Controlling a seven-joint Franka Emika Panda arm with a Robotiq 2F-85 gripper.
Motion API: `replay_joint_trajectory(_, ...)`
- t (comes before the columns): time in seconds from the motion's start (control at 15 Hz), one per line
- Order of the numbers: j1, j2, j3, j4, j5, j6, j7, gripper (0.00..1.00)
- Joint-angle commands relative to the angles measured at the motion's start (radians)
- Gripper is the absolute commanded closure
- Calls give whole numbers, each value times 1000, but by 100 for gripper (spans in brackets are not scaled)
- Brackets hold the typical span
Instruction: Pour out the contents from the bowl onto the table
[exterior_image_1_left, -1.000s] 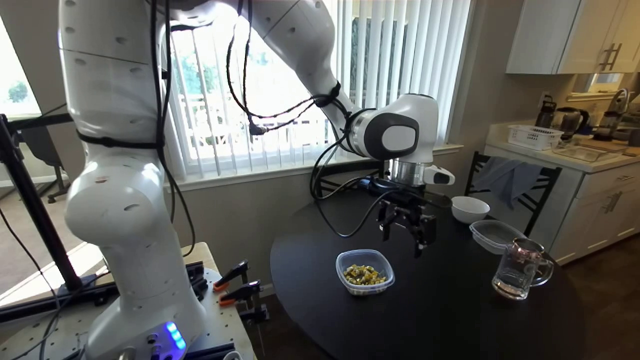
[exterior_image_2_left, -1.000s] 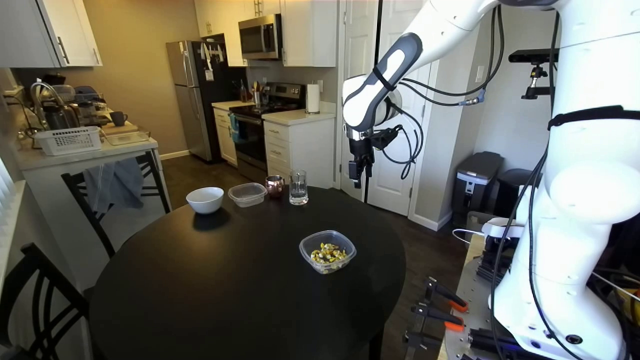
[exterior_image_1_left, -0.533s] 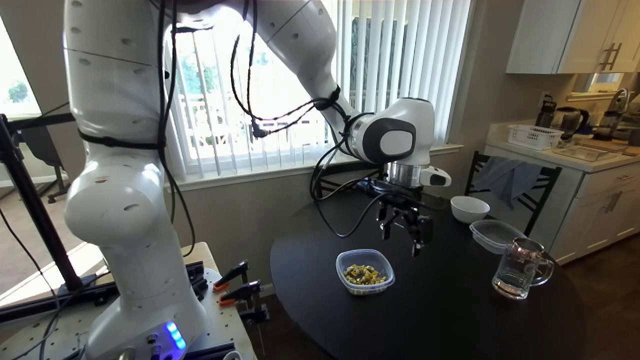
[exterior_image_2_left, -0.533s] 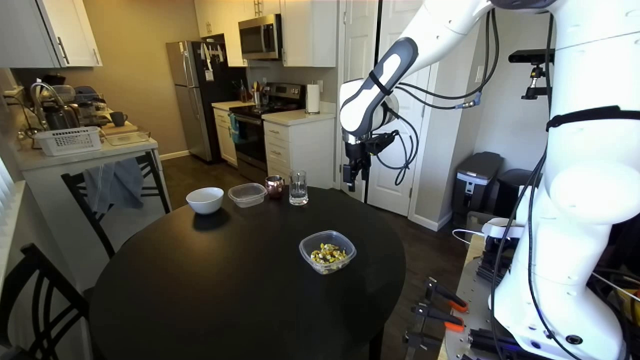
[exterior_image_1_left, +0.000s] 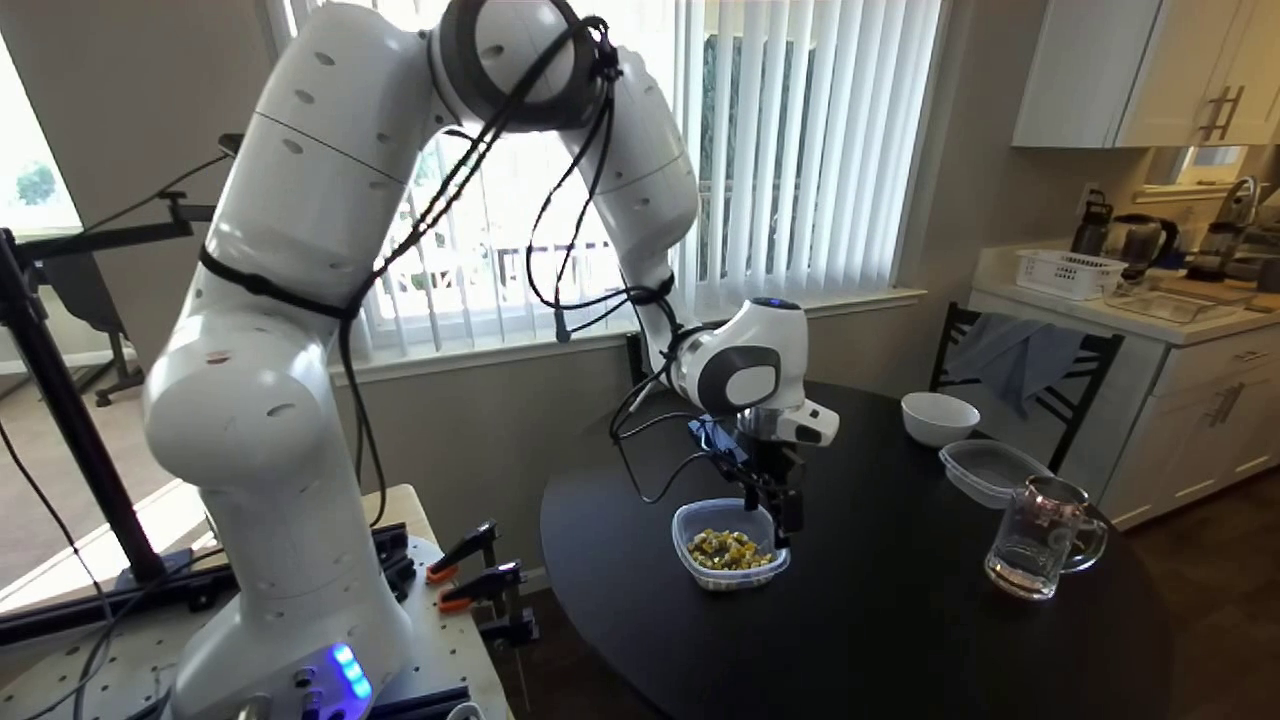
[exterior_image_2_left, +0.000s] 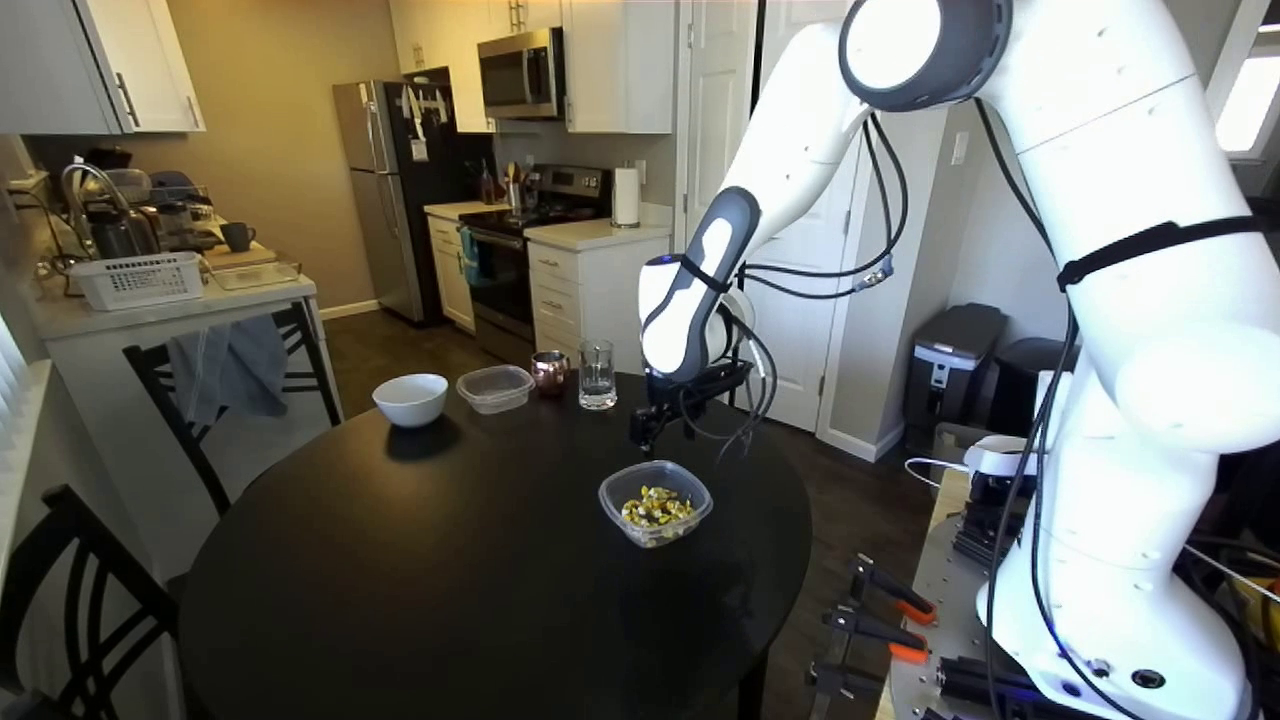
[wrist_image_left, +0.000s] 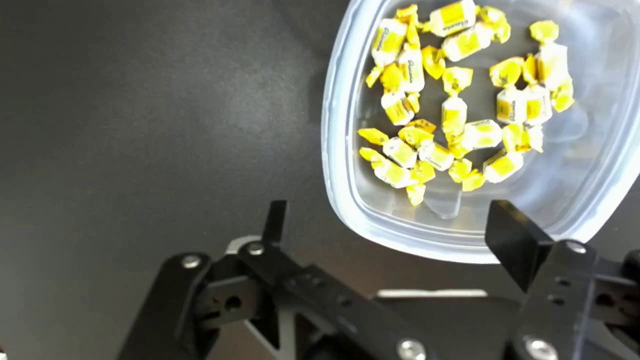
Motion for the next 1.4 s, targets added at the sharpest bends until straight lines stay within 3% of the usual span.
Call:
replay_joint_trajectory(0.0,50,130,-51,116,40,59,126,0)
replay_joint_trajectory(0.2,88,199,-86,181,57,55,193,0)
replay_joint_trajectory(0.47,147,227,-132,184,35,16,224,0)
replay_joint_trajectory(1.07,123,68,-72,73,52,85,156,0)
replay_joint_trajectory(1.33,131,37,-113,51,-44,-41,56,0)
